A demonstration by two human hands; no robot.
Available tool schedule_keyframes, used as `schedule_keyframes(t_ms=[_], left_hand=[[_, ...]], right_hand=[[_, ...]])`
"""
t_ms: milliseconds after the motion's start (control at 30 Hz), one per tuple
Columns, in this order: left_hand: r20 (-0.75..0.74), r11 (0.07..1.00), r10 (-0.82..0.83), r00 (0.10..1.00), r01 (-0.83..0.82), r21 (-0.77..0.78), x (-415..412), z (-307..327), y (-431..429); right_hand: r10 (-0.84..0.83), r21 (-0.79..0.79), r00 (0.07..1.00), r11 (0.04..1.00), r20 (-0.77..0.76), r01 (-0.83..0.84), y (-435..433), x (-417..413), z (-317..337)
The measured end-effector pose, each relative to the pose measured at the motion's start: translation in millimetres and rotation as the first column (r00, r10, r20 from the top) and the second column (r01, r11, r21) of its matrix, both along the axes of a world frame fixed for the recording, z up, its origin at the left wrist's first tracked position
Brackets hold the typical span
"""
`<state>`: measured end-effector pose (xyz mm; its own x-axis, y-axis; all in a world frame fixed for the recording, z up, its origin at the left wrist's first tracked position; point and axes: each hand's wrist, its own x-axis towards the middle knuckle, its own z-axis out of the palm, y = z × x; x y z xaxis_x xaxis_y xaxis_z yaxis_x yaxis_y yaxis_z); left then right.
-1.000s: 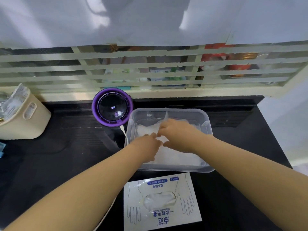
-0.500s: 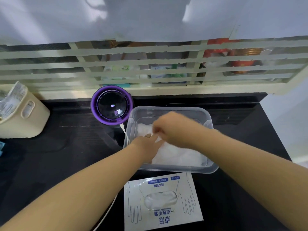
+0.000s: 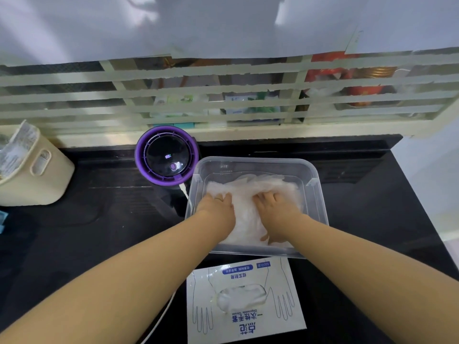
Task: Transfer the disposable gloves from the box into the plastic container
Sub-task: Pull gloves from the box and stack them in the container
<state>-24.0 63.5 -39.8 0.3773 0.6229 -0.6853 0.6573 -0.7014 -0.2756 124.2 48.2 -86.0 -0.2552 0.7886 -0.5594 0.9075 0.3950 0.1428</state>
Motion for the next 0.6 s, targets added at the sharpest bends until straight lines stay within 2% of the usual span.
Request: schedule_keyframes(t_ms=[100, 167, 267, 333, 433, 500, 600], left_hand=[[0.242, 0.998, -0.028, 0.97, 0.014, 0.059, 9, 16, 4], [0.318, 0.999, 0.036, 0.948, -0.038, -0.001, 15, 16, 1], [0.222, 0.985, 0.152, 0.963, -0.129, -0.115, 15, -2, -5], [0.173, 0.975, 0.203, 0.964, -0.182, -0.13, 9, -12, -4], [0.164, 0.981, 0.181, 0.97, -0.167, -0.096, 4, -19, -2], [0.131, 0.993, 0.112, 0.985, -0.109, -0.035, 5, -18, -1], [0.033, 0.992, -0.055, 0.998, 0.051, 0.112, 4, -17, 2]], right_hand=[[0.018, 0.009, 1.0, 1.0, -0.001, -0.018, 1, -1, 5], [0.008, 0.0, 1.0, 1.0, -0.023, -0.008, 1, -4, 11], [-0.047, -0.063, 0.997, 0.997, -0.054, 0.043, -4, -4, 23], [-0.127, -0.094, 0.984, 0.989, -0.123, 0.116, -6, -3, 35], [-0.072, 0.047, 0.958, 0.995, -0.279, 0.089, -8, -2, 49], [-0.058, 0.003, 0.965, 0.998, -0.257, 0.061, -11, -3, 52], [-0.106, -0.196, 0.988, 0.977, -0.108, 0.084, -16, -1, 44]])
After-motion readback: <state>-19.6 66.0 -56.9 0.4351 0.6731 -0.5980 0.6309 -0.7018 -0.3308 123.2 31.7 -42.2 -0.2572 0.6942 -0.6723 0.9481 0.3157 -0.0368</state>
